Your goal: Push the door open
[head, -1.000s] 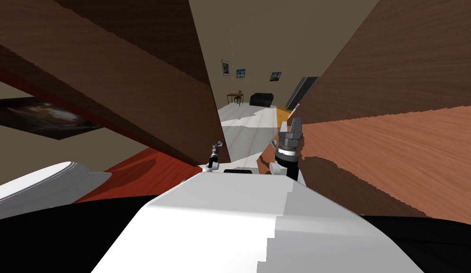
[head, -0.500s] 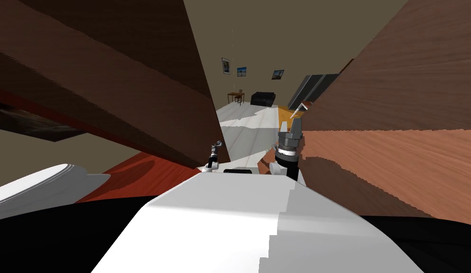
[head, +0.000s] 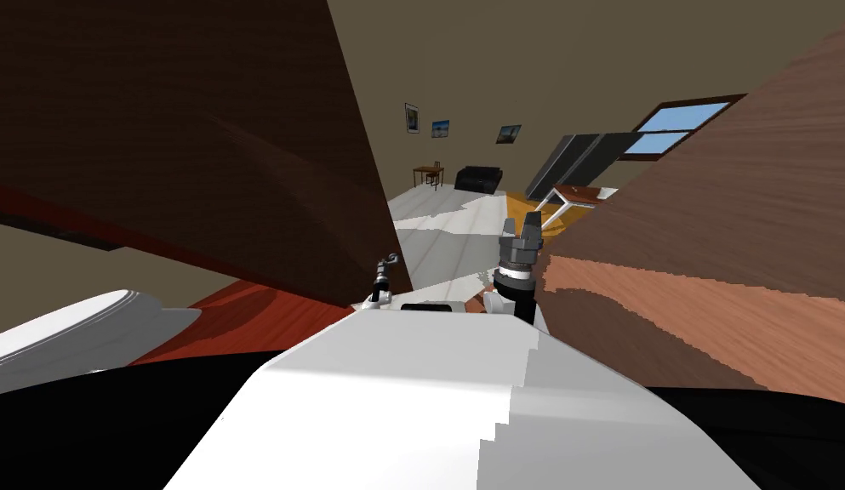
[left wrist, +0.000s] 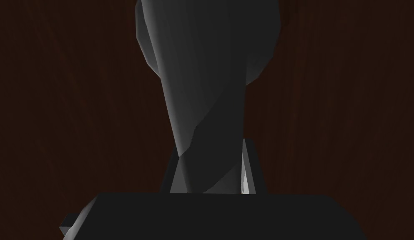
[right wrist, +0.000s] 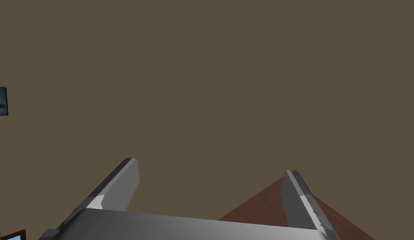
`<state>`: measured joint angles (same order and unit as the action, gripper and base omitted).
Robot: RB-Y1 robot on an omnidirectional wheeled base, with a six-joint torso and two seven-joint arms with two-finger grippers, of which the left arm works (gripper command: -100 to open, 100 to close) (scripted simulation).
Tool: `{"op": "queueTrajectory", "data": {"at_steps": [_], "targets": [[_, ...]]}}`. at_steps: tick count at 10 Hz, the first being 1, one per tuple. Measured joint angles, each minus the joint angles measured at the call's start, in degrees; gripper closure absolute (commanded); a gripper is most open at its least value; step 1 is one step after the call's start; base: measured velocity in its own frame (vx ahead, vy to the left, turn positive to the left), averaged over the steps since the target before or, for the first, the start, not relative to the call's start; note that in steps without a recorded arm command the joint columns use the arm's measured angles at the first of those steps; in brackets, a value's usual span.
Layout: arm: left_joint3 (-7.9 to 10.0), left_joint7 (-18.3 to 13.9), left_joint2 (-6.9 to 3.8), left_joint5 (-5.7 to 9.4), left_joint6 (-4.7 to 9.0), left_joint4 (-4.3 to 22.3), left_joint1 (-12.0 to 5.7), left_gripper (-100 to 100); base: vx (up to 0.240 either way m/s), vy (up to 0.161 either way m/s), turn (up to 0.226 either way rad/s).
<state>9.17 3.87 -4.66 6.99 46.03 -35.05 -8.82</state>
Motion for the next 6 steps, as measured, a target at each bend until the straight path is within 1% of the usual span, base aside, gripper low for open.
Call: {"op": "queueTrajectory", "data": {"at_steps": [1,2,3,4,5,6], "targets": [[0.61,0.54,0.04,0.33,-0.28,-0.25,-0.03,100,0.224,-0.009,0.090],[1.35,1.13,0.06,0.71,0.99,2.12,-1.39,100,0.135,-0.007,0.025],[1.63,1.65,0.36,0.82,0.25,-0.24,-0.45,100,0.176,0.010,0.092],[2.33,2.33,0.63,1.21,-0.15,-0.04,-0.89,100,0.235,-0.016,0.094],[2.91,3.24,1.39,1.49,-0.99,-1.91,0.18,100,0.222,-0.065,0.140],[3.56,3.96,1.71,1.82,-0.86,-1.63,-0.06,100,0.253,-0.051,0.146]]}}
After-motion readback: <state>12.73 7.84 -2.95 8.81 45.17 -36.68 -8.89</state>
